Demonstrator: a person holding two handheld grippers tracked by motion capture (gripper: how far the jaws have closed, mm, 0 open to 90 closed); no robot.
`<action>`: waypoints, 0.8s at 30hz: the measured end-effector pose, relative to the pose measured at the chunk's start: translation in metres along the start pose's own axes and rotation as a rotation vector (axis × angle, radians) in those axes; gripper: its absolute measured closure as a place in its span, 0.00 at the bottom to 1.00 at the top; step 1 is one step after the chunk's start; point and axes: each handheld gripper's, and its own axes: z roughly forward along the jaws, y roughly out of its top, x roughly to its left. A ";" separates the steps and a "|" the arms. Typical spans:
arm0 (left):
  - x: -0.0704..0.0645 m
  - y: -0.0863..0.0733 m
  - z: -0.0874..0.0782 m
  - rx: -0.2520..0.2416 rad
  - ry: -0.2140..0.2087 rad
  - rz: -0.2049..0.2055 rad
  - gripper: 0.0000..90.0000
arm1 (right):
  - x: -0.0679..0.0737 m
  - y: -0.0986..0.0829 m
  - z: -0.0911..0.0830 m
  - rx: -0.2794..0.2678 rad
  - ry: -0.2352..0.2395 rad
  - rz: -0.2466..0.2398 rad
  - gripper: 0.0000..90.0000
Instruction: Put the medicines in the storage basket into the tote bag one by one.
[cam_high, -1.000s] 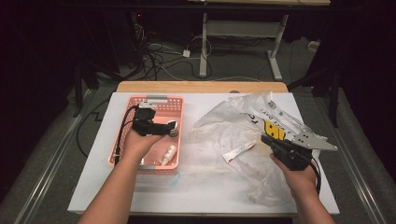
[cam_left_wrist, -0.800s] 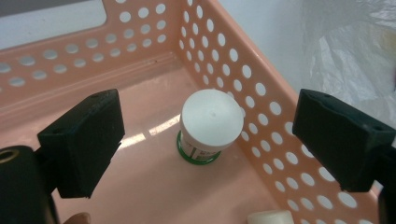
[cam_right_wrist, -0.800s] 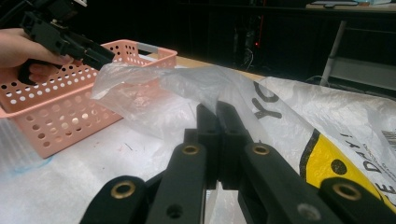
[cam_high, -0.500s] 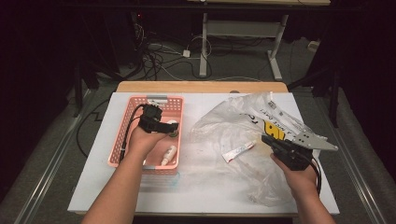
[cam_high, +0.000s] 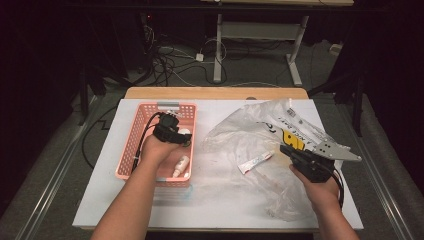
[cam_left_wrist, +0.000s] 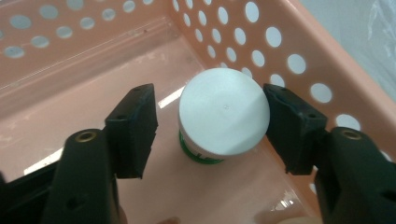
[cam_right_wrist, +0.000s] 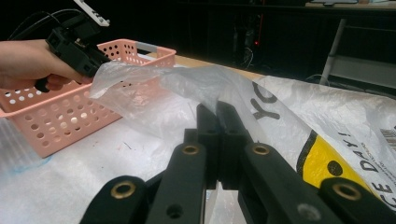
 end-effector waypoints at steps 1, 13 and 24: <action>-0.001 0.000 0.000 -0.002 0.002 0.007 0.45 | 0.000 0.000 0.000 0.000 0.000 0.000 1.00; -0.006 0.000 0.004 0.002 0.015 0.042 0.54 | 0.000 -0.001 0.000 0.004 0.001 -0.001 1.00; -0.003 0.000 -0.002 -0.005 0.028 0.016 0.54 | 0.000 -0.001 -0.001 0.000 0.003 0.005 1.00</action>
